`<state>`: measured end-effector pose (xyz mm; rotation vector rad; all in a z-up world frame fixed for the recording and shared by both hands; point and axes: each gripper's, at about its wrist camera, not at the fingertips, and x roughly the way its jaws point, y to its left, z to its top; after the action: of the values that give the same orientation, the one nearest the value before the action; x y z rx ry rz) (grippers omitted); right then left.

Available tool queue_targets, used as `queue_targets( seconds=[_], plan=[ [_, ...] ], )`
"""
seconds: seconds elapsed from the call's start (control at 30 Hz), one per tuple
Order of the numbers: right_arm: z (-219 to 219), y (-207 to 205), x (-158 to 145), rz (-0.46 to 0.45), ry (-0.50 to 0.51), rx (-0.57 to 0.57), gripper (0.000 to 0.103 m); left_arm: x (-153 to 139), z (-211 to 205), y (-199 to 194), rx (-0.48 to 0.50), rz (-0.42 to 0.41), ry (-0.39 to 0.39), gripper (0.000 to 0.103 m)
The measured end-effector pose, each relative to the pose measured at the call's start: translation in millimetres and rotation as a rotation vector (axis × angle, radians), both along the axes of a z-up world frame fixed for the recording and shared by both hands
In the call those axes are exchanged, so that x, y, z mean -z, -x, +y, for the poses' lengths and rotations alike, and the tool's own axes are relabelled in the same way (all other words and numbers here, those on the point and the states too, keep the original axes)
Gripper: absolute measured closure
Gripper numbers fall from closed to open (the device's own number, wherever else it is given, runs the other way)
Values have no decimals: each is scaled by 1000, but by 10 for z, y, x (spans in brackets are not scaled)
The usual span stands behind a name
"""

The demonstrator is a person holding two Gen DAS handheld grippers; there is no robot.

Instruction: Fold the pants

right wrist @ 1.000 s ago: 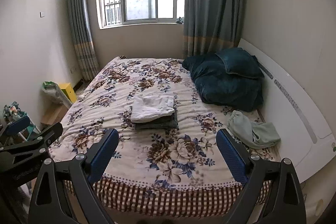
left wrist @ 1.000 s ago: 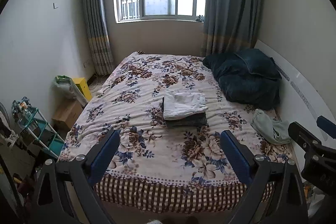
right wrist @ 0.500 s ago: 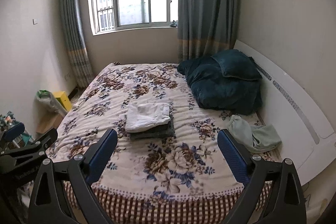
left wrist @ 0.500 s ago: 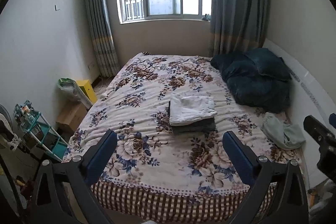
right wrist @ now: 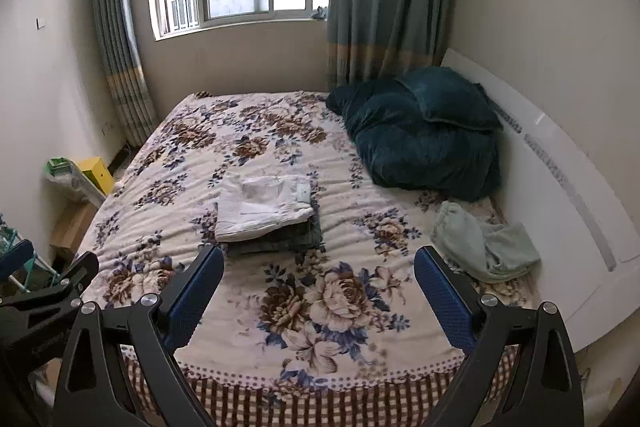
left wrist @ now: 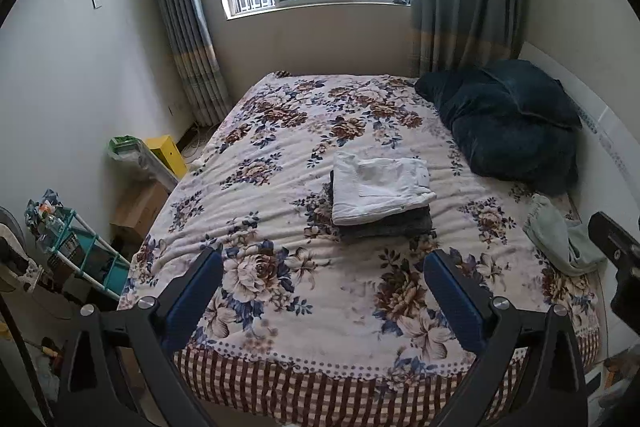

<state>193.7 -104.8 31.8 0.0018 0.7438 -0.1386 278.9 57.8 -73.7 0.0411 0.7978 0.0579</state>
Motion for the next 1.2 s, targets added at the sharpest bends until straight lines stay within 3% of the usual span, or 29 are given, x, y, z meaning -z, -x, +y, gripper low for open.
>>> queue_targets(
  seconds=[0.5,1.2],
  plan=[
    [33,-321,397,26,26,-12,5,80,28,-211,-30,-2,-16,0],
    [93,-319,410,12,11,-31,4,45,-9,-210,-21,-32,-18,0]
  ],
)
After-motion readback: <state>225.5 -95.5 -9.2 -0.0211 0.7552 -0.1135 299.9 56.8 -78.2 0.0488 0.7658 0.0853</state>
